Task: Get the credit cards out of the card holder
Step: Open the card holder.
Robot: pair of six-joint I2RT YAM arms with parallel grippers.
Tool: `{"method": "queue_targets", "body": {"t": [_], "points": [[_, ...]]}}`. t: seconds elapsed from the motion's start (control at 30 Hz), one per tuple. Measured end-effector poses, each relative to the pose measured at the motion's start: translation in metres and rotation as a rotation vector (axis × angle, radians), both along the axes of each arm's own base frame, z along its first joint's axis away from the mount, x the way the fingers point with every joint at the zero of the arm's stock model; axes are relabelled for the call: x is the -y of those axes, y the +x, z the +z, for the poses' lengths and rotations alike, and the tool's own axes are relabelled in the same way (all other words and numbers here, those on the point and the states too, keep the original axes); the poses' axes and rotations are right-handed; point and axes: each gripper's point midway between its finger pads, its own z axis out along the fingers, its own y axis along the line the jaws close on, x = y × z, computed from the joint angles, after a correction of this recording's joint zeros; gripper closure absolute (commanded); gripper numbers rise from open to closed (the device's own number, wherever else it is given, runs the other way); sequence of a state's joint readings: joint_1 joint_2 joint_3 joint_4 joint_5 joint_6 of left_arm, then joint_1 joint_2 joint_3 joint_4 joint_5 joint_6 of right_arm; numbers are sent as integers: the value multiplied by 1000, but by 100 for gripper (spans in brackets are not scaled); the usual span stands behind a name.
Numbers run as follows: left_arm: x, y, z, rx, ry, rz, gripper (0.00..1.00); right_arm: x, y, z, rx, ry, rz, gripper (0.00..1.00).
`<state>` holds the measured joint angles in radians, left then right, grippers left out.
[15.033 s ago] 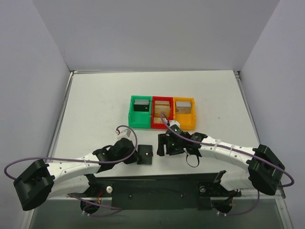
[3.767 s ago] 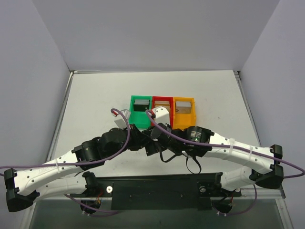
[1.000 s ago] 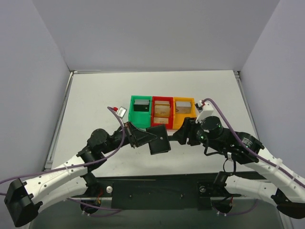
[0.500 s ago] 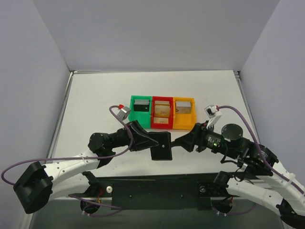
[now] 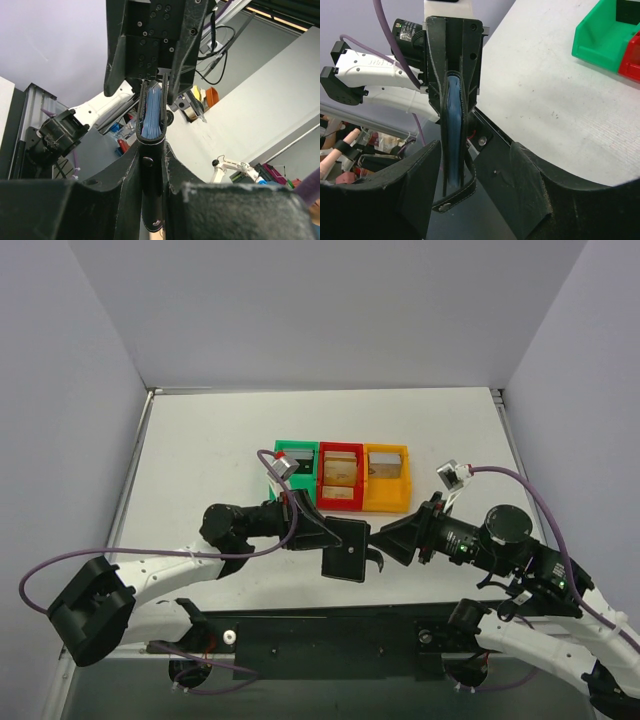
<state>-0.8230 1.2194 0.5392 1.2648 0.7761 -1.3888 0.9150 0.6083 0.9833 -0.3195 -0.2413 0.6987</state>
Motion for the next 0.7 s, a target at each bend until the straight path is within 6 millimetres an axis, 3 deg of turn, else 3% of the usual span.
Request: {"method": "queue_targets", "body": {"t": [0.7], "points": [[0,-11,3,6,-6,-41,100,-1,1,-9,5,-4,4,53]]}}
